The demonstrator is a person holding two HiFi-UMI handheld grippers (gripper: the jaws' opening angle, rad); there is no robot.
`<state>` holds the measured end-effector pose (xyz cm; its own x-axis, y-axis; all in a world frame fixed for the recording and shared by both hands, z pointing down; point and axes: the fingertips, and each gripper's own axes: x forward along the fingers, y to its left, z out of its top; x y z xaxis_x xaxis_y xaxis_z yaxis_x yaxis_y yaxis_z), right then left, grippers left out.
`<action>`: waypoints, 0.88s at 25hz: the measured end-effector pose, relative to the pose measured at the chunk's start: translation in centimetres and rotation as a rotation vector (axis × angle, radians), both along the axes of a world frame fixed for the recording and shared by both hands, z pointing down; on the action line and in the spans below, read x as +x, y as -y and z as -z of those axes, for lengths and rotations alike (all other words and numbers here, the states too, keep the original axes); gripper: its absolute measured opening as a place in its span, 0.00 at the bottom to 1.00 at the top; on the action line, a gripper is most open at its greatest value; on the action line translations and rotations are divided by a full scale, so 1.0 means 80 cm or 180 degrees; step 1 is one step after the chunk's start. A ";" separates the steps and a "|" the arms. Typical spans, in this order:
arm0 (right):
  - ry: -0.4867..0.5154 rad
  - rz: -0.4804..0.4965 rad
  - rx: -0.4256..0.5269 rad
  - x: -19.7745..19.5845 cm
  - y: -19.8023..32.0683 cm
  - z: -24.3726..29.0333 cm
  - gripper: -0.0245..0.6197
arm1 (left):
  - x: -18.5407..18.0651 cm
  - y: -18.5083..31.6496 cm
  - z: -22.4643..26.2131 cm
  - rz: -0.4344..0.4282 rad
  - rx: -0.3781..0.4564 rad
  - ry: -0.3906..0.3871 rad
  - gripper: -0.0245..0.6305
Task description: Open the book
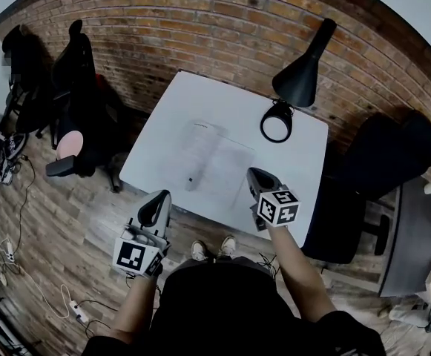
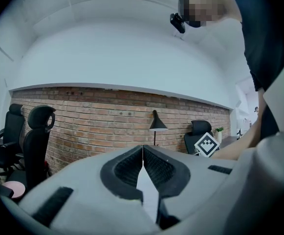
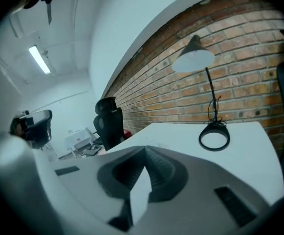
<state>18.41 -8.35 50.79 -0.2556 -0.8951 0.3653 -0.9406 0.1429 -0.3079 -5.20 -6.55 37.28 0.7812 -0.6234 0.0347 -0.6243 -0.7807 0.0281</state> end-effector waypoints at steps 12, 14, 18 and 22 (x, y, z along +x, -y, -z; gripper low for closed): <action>-0.0620 -0.0314 0.0803 0.048 -0.053 0.166 0.06 | 0.008 0.017 0.024 -0.0064 0.0154 -0.0093 0.08; -0.0679 -0.0370 0.0905 0.054 -0.063 0.190 0.06 | 0.009 0.019 0.030 -0.0063 0.0164 -0.0149 0.08; -0.0771 -0.0499 0.0982 0.064 -0.084 0.215 0.06 | 0.005 0.017 0.043 -0.0063 0.0181 -0.0235 0.08; -0.0896 -0.0554 0.1176 0.059 -0.106 0.249 0.06 | -0.005 0.016 0.050 -0.0038 0.0197 -0.0282 0.08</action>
